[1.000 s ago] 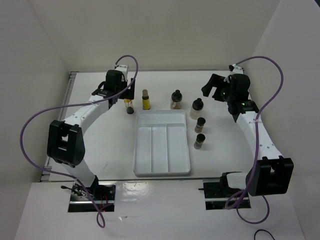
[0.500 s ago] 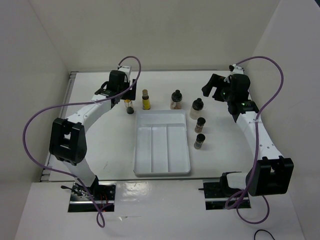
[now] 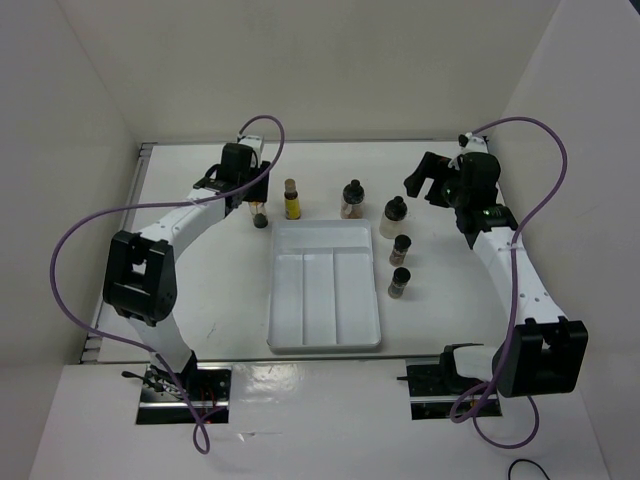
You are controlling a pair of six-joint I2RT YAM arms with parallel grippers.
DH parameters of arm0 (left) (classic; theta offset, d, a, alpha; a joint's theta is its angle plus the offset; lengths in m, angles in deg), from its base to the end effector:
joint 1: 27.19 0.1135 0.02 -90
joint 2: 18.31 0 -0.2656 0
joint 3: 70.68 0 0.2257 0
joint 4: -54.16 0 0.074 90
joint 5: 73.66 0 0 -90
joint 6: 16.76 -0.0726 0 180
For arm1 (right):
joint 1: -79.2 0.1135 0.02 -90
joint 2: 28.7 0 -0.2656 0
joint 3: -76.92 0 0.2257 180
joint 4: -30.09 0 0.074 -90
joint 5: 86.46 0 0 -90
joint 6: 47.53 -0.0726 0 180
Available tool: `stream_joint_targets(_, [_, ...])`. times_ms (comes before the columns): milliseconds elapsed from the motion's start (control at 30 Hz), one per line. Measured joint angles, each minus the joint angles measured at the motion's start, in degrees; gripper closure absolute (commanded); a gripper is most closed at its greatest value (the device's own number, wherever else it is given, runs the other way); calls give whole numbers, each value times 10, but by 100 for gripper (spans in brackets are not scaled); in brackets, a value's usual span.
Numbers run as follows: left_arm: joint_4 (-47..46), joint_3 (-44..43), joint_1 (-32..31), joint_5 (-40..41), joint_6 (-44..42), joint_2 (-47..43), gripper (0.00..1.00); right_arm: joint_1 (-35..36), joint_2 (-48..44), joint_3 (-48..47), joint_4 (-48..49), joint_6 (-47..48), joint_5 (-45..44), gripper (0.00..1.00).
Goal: Organize the condiment bottles
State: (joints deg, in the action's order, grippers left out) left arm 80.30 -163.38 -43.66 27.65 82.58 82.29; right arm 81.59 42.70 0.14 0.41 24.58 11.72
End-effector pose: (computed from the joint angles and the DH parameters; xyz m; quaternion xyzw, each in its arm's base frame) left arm 0.3998 -0.1034 0.2623 0.0085 0.8800 -0.0194 0.4745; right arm 0.2922 0.0225 0.3264 0.0747 0.8355 0.1542 0.5221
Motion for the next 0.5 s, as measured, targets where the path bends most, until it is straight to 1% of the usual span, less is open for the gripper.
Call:
stream_joint_targets(33, [0,0,0,0,0,1,35,0,0,0,0,0,0,0])
stream_joint_targets(133, [0,0,0,0,1,1,44,0,0,0,0,0,0,0])
stream_joint_targets(167, [0,0,0,0,0,1,52,0,-1,0,0,0,0,0])
stream_joint_targets(233, [-1,0,-1,-2,1,1,60,0,-1,0,0,0,0,0])
stream_joint_targets(267, [-1,0,-1,-1,-1,1,66,0,-1,0,0,0,0,0])
stream_joint_targets(333, [-1,0,-1,-4,0,1,73,0,-1,0,0,0,0,0])
stream_joint_targets(400, [0,0,-1,-7,0,1,77,0,-1,0,0,0,0,0])
stream_joint_targets(500, [14,-6,-2,-10,0,1,79,0,-1,0,0,0,0,0])
